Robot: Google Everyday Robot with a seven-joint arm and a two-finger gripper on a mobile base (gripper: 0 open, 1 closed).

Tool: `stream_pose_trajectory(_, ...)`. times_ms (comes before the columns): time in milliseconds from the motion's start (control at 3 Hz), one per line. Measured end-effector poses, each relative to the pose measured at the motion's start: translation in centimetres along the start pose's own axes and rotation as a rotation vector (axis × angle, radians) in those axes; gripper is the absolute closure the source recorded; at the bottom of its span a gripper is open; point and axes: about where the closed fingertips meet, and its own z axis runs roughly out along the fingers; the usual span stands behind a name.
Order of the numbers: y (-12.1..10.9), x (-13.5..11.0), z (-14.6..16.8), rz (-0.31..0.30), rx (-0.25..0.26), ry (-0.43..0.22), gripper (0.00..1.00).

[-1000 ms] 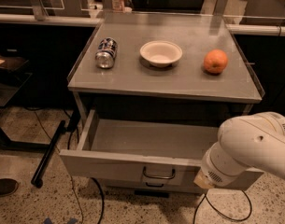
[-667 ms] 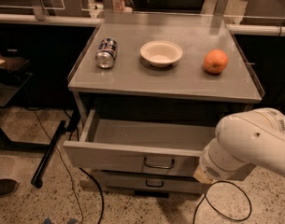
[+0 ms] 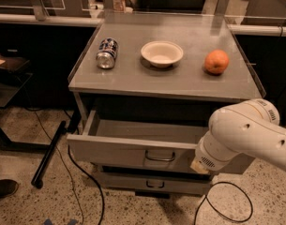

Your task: Close top drawer

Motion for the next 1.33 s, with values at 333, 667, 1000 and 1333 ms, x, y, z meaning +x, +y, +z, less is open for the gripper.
stream_pose_trajectory(333,-2.3,-0.6,1.3,0.067,0.029,-0.009,1.00)
stream_pose_trajectory(667,-2.2,-0.6,1.1,0.067,0.029,-0.009,1.00)
stream_pose_trajectory(1000,-5.2,-2.2,1.9,0.112,0.066,-0.024,1.00)
stream_pose_trajectory(1333,-10.3,-5.0,3.1,0.159,0.128,-0.043,1.00)
